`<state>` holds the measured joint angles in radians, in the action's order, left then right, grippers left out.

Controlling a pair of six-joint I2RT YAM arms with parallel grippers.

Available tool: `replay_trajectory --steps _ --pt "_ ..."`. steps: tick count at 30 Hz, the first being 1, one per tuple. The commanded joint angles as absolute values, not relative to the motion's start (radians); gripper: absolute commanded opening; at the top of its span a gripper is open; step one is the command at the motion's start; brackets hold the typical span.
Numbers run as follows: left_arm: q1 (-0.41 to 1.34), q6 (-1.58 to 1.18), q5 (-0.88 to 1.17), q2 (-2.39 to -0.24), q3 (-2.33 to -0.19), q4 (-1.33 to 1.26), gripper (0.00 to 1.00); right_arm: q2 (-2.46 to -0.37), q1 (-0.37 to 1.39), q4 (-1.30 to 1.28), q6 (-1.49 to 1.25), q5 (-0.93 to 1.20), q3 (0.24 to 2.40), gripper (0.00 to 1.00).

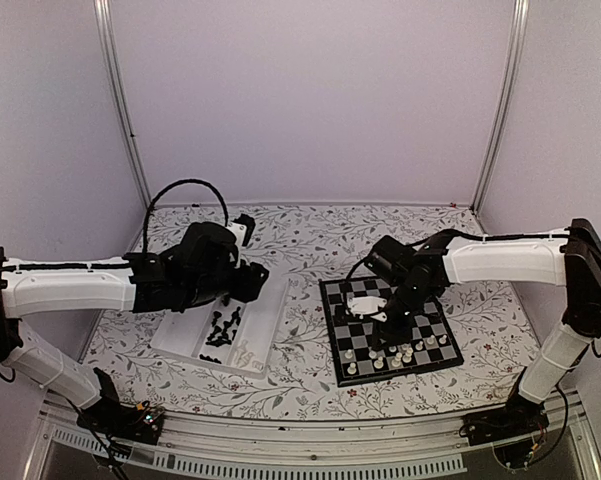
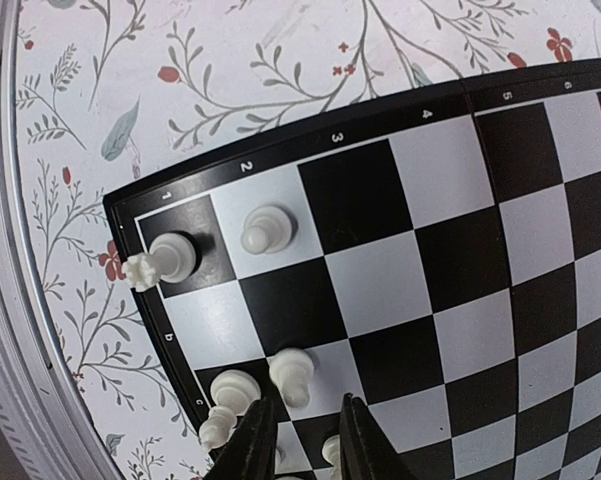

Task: Set up the chess pieces on the board
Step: Place the chess piece on the chessboard.

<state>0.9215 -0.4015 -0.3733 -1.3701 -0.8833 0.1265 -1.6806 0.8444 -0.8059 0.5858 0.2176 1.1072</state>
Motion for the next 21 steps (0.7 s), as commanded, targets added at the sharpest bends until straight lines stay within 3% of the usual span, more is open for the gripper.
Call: replay_trajectory --steps 1,21 --pt "0.907 -0.423 -0.344 -1.376 -0.876 0.191 0.57 -1.64 0.85 -0.828 0.578 0.257 1.155 0.26" --pt "0.908 -0.434 -0.299 -1.412 -0.893 0.241 0.57 -1.699 0.848 -0.806 0.588 0.292 1.165 0.31"
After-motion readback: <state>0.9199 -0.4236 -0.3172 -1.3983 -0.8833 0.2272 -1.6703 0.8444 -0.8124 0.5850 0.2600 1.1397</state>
